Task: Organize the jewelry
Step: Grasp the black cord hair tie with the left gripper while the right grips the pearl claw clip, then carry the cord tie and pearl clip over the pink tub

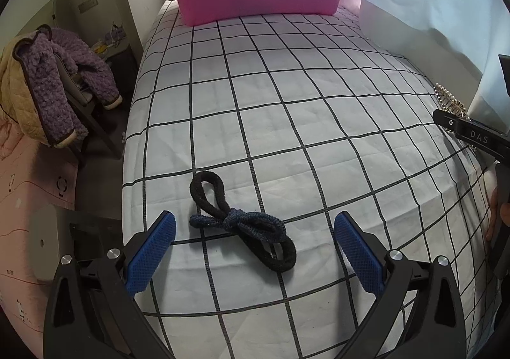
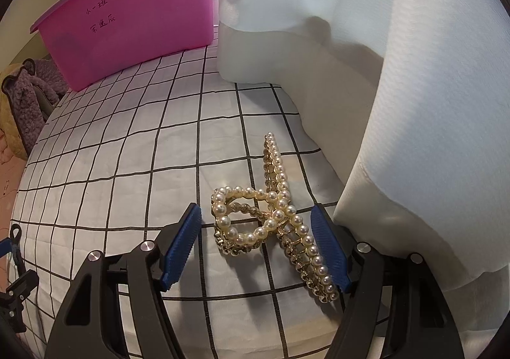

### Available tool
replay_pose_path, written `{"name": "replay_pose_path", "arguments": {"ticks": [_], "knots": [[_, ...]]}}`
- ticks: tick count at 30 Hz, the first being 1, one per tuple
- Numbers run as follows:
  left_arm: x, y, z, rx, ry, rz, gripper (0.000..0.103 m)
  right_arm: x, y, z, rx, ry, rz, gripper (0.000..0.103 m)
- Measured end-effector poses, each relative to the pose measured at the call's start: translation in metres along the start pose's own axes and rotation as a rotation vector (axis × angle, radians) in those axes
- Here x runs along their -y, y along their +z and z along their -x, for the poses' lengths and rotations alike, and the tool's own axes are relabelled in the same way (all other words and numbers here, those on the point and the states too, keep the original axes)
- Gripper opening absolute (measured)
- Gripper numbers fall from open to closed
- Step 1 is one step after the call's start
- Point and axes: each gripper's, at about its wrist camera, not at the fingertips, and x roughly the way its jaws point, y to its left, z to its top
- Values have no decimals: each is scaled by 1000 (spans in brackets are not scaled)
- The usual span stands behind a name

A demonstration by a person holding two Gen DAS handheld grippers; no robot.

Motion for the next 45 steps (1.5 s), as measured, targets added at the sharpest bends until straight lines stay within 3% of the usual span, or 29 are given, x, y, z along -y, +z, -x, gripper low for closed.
{"name": "replay_pose_path", "arguments": {"ticks": [5, 7, 9, 12, 13, 15, 16, 22, 35, 45], "knots": [[1, 0, 0, 12, -24, -29, 96, -5, 0, 1, 4, 1, 14, 64], [-1, -2, 3, 21, -34, -39, 90, -10, -2, 3, 11, 1, 32, 53], [-3, -4, 6, 35, -40, -46, 80, -14, -3, 4, 15, -22, 43, 52], [-3, -3, 10, 49, -58, -65, 50, -13, -3, 4, 8, -5, 23, 46], [-3, -3, 11, 50, -65, -69, 47, -14, -3, 4, 8, -14, 22, 46], [-4, -3, 13, 53, -79, -78, 16, -15, -3, 5, 9, -28, 20, 46], [-5, -3, 13, 47, -97, -79, 14, -16, -4, 6, 7, -31, 14, 46], [-12, -1, 15, 33, -139, -72, 11, -22, -5, 8, 6, -27, -13, 46], [-35, 21, 51, 146, -182, -106, 11, -60, -6, 44, 61, 37, -85, 46], [-72, 55, 84, 193, -164, -117, 11, -98, 5, 77, 129, 79, -131, 46]]}}
